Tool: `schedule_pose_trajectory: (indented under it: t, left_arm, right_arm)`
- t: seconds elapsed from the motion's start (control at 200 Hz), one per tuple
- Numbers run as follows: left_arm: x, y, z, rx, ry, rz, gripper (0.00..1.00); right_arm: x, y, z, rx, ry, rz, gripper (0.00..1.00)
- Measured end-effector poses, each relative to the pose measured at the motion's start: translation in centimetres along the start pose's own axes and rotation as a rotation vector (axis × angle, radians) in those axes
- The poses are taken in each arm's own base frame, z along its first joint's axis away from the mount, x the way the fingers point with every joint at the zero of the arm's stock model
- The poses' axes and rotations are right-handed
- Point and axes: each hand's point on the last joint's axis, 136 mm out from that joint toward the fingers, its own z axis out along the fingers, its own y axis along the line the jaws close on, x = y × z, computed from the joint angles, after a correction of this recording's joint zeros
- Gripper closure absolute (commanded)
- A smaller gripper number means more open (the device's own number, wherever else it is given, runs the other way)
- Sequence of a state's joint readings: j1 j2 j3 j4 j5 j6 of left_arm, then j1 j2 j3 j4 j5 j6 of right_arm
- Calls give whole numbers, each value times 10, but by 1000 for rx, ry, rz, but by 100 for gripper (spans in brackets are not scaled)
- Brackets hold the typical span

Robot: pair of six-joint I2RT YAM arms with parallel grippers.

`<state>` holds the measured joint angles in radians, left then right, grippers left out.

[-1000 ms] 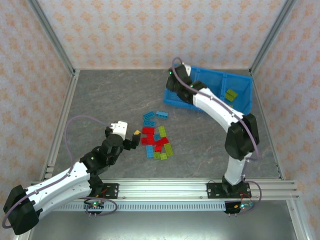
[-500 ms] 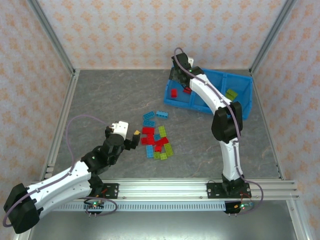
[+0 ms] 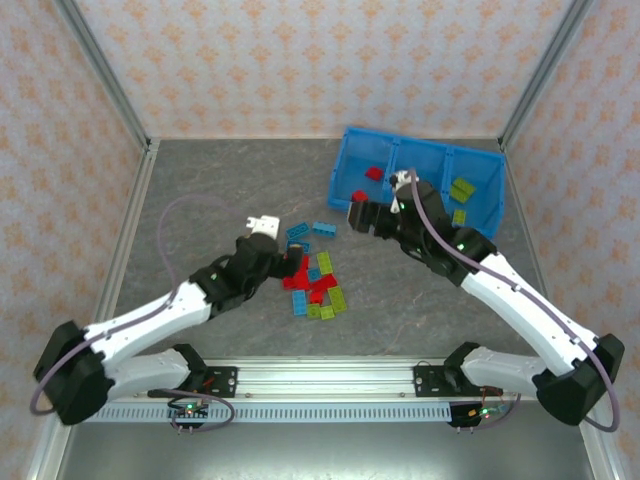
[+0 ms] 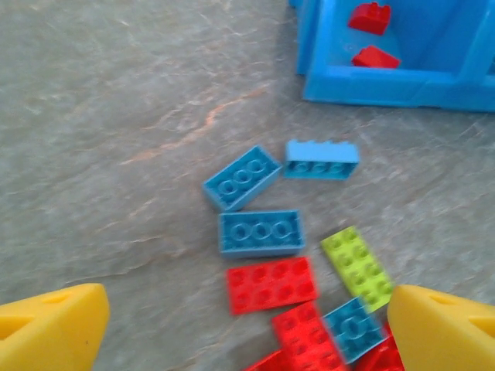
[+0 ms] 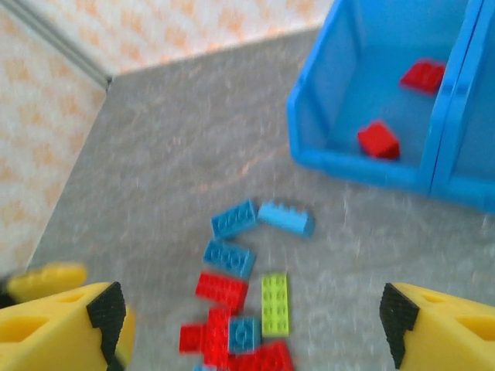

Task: Sort the legos into containers by color

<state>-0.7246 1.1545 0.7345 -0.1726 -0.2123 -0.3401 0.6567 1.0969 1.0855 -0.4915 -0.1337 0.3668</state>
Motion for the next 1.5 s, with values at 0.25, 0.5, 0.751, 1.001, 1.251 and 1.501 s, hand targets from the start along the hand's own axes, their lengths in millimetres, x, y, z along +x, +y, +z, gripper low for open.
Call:
schedule_pose_trajectory:
  t: [0.25,0.5,0.751,1.001,1.251,1.501]
  left_arm:
    - [4,-32,73,-23,241,3,11]
    - [45,-16,120,-129,436,20,11]
    - [56,1,121,-172,480,-3,14]
    - [69,4,131,-148,513,-31,31]
    - [68,-2,135,-114,499,-42,47]
    - [52,-24,100,-9,457,-51,48]
  right_arm:
    - [74,-20,-2,-10,228,-1,1]
    - [73,-20,-5,-11,223,-5,0]
    - [81,-25,11,22,271,-17,1]
    - [84,-26,17,36,293,-19,1]
    - [84,-26,17,38,291,-1,1]
    - [69,-30,7,66,213,31,1]
